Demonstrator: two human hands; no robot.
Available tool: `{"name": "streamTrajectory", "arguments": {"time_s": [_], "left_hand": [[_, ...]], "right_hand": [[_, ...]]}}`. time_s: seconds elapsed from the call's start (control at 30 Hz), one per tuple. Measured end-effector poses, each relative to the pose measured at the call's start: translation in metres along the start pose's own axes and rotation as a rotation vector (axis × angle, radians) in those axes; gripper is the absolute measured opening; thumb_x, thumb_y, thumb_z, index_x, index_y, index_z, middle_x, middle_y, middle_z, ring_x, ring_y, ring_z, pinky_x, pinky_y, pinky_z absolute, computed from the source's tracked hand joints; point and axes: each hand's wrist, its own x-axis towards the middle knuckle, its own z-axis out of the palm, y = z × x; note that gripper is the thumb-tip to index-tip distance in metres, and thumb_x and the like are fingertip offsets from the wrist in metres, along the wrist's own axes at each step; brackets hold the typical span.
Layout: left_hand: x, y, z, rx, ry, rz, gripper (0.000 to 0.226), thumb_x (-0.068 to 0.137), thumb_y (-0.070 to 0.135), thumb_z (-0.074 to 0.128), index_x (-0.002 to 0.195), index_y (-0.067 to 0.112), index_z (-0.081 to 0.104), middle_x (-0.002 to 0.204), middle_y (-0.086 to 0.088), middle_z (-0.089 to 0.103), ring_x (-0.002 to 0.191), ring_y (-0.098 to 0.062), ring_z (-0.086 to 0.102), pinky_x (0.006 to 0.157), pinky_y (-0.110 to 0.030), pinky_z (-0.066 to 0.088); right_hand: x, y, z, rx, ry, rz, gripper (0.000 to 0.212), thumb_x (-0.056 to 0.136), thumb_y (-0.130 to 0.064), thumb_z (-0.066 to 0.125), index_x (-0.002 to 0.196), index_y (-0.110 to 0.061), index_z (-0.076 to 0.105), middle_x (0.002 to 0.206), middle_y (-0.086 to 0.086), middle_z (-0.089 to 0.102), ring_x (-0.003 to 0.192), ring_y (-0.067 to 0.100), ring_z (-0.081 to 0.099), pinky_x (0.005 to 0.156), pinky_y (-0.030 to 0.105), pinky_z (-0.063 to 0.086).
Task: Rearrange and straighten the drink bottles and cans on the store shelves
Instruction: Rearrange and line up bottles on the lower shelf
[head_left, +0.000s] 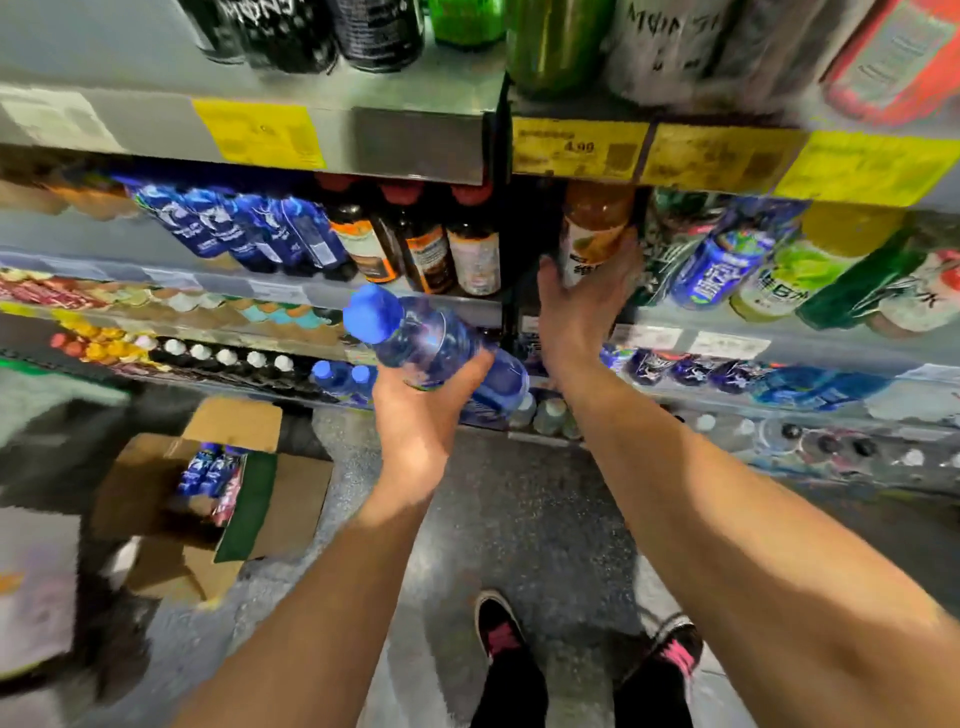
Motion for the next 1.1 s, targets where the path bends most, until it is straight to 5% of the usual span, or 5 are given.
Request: {"name": "streamTrajectory", "arguments": {"time_s": [0.3, 0.53, 0.77, 0.93, 1.1], "left_hand": [[-0.007, -0.009, -0.008, -0.074, -0.011, -0.083, 0.039, 0.071, 0.011, 0.09, 0.105, 0.008, 0.07, 0.093, 0.007, 0.076, 0.085, 0.0, 0.071, 0.074, -0.008, 0.05], [0.002, -0.004, 0.02, -0.11, 0.03, -0.107, 0.056, 0.069, 0.025, 0.091, 0.116, 0.009, 0.067, 0.105, 0.001, 0.076, 0.1, -0.013, 0.072, 0.099, -0.041, 0.055], [0.013, 0.002, 0.086, -0.208, 0.049, -0.02, 0.061, 0.069, 0.013, 0.091, 0.117, 0.025, 0.056, 0.116, -0.002, 0.071, 0.106, -0.011, 0.068, 0.095, -0.025, 0.051], [0.022, 0.019, 0.135, -0.164, 0.108, 0.111, 0.06, 0.07, 0.001, 0.088, 0.121, -0.003, 0.058, 0.114, -0.009, 0.069, 0.089, 0.006, 0.065, 0.083, -0.007, 0.048], [0.037, 0.019, 0.158, -0.023, 0.095, 0.168, 0.064, 0.065, 0.009, 0.091, 0.119, 0.009, 0.055, 0.109, -0.008, 0.069, 0.095, -0.005, 0.068, 0.088, -0.026, 0.055]], "right_hand": [[0.019, -0.01, 0.019, 0.011, 0.166, 0.092, 0.083, 0.066, -0.036, 0.082, 0.135, -0.006, 0.046, 0.119, 0.009, 0.064, 0.11, 0.029, 0.06, 0.091, 0.036, 0.049], [-0.005, 0.001, -0.017, 0.174, 0.146, 0.088, 0.094, 0.061, -0.045, 0.083, 0.138, -0.007, 0.045, 0.12, 0.009, 0.067, 0.108, 0.022, 0.065, 0.091, 0.033, 0.052], [-0.031, 0.016, -0.09, 0.402, 0.125, 0.11, 0.084, 0.067, -0.021, 0.093, 0.133, -0.002, 0.045, 0.116, 0.006, 0.068, 0.108, 0.014, 0.066, 0.095, 0.027, 0.051], [-0.042, 0.028, -0.141, 0.438, 0.041, 0.264, 0.066, 0.067, -0.028, 0.092, 0.121, -0.007, 0.061, 0.107, -0.002, 0.072, 0.1, 0.0, 0.065, 0.089, 0.009, 0.045], [-0.033, 0.044, -0.182, 0.354, -0.003, 0.237, 0.049, 0.068, -0.017, 0.091, 0.104, -0.024, 0.059, 0.093, -0.02, 0.064, 0.086, -0.02, 0.059, 0.081, -0.002, 0.038]]}}
